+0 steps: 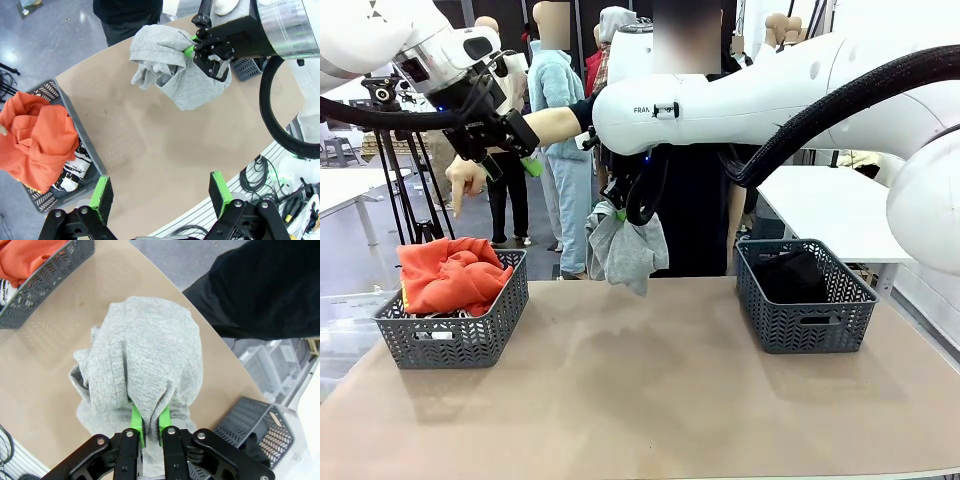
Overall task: Sort the tops and bottoms.
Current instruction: Sort the clothes according to human instructions.
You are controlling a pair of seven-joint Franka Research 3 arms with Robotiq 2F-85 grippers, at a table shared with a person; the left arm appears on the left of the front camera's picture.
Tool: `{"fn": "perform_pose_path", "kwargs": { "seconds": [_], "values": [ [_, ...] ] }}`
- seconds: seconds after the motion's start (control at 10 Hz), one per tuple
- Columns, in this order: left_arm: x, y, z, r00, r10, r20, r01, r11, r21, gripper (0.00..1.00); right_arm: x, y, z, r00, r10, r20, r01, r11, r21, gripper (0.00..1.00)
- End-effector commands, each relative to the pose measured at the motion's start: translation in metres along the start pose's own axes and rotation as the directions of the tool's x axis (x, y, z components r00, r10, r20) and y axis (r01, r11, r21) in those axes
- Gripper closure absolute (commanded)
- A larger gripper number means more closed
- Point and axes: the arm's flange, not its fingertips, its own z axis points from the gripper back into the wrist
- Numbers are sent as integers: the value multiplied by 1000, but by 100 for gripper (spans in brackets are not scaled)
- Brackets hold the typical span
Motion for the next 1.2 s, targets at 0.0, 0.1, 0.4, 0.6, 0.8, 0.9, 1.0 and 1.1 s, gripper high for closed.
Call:
{"fn": "perform_pose_path", "kwargs": {
  "seconds": [0.0,0.1,0.4,0.6,0.8,0.9,1.0,1.1],
  "values": [
    [-1,1,2,1000,2,-6,-2,1000,-1,0,5,-2,3,1000,5,18,-5,1000,11,100],
    [-1,1,2,1000,2,-6,-2,1000,-1,0,5,-2,3,1000,5,18,-5,1000,11,100],
    [-1,1,2,1000,2,-6,-2,1000,-1,0,5,-2,3,1000,5,18,-5,1000,11,100],
    [-1,1,2,1000,2,-6,-2,1000,-1,0,5,-2,3,1000,5,18,-5,1000,11,100],
    [-15,0,12,1000,4,3,-4,1000,23,0,4,-1,-1,998,5,68,-6,1000,8,100],
    [-33,4,31,1000,16,13,-16,1000,17,0,7,1,-2,994,31,105,-35,999,35,100],
    [-48,14,49,998,39,41,-41,998,45,0,12,1,-2,987,52,154,-61,996,58,100],
    [-62,22,66,997,55,60,-58,997,49,0,16,3,1,981,71,179,-83,995,62,100]
  ]
}}
